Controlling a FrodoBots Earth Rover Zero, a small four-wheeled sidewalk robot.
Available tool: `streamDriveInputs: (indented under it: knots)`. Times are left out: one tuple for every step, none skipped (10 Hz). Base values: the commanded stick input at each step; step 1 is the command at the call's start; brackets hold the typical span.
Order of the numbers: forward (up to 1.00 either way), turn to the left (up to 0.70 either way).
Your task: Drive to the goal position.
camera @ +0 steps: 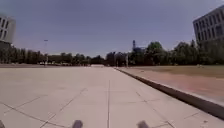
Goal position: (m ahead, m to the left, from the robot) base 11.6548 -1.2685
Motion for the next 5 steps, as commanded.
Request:
streamDriveInputs:
  knots:
    - [0.85,0.00]
    - [0.85,0.00]
    - [0.85,0.00]
    - [0.85,0.00]
    - [0.85,0.00]
